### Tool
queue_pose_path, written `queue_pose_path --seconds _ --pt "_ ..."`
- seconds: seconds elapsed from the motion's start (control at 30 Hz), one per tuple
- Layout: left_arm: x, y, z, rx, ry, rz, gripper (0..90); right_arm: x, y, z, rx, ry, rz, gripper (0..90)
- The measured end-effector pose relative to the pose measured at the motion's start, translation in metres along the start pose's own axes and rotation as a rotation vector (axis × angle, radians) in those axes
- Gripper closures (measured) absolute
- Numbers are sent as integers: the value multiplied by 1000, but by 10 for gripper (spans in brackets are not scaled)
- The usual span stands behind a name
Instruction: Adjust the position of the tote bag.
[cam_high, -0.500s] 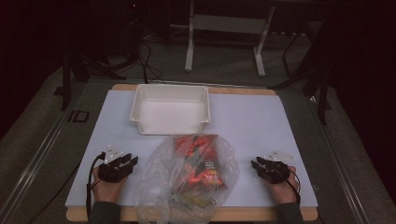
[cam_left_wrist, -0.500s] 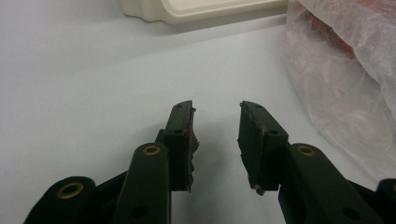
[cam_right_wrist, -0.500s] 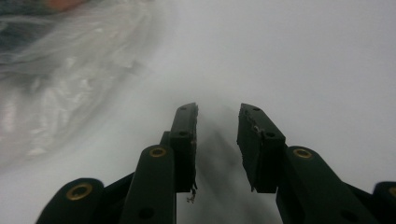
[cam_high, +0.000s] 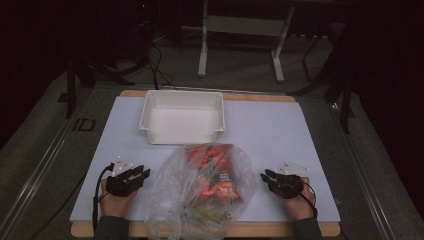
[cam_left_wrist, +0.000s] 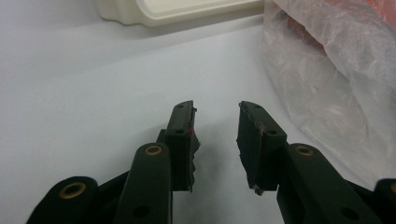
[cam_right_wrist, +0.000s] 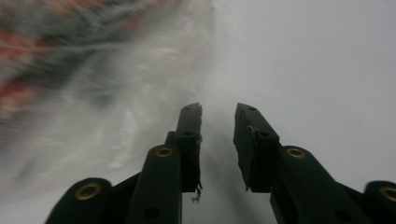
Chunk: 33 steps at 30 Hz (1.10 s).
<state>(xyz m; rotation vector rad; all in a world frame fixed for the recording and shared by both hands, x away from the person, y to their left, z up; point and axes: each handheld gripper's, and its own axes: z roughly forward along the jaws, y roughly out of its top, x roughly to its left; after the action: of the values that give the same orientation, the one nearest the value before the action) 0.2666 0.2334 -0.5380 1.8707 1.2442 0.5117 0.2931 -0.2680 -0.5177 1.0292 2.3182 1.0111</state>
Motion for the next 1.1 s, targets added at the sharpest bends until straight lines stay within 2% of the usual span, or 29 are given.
queue_pose_path --seconds 0.13,0.23,0.37,0.4,0.53,0.57,0.63,0.67,0.8,0.9,0.97,1.0,1.03,1.07,1.1 --pt "0 1 -2 -9 -13 -2 664 5 6 -1 -4 27 -43 749" --pt "-2 2 -6 -26 -28 4 661 9 10 -3 -4 51 -51 750" --pt "-6 5 -11 -36 -32 20 645 17 17 -8 -19 83 -73 708" --pt "-7 6 -12 -38 -34 26 642 22 22 -10 -24 112 -84 662" --pt "-10 8 -14 -37 -35 41 635 29 29 -11 -31 135 -91 581" --pt "-12 9 -16 -40 -38 45 632 32 34 -12 -36 134 -85 508" --pt "-13 10 -18 -48 -41 47 623 34 36 -13 -36 135 -81 488" --pt "-15 11 -21 -59 -42 56 620 38 42 -13 -36 154 -70 430" --pt "-21 14 -26 -69 -49 77 593 47 52 -13 -36 190 -66 369" --pt "-29 18 -29 -79 -70 98 567 55 61 -8 -45 227 -74 326" --pt "-30 20 -31 -99 -119 67 548 60 66 -3 -30 258 -76 298" --pt "-30 20 -31 -99 -119 67 528 63 67 -1 -29 268 -77 297" --pt "-31 21 -32 -115 -145 53 528 63 67 -1 -29 268 -77 297" --pt "-36 23 -32 -113 -167 63 482 66 70 7 -18 295 -76 304" --pt "-38 23 -31 -102 -172 73 461 67 70 10 -7 298 -79 316"
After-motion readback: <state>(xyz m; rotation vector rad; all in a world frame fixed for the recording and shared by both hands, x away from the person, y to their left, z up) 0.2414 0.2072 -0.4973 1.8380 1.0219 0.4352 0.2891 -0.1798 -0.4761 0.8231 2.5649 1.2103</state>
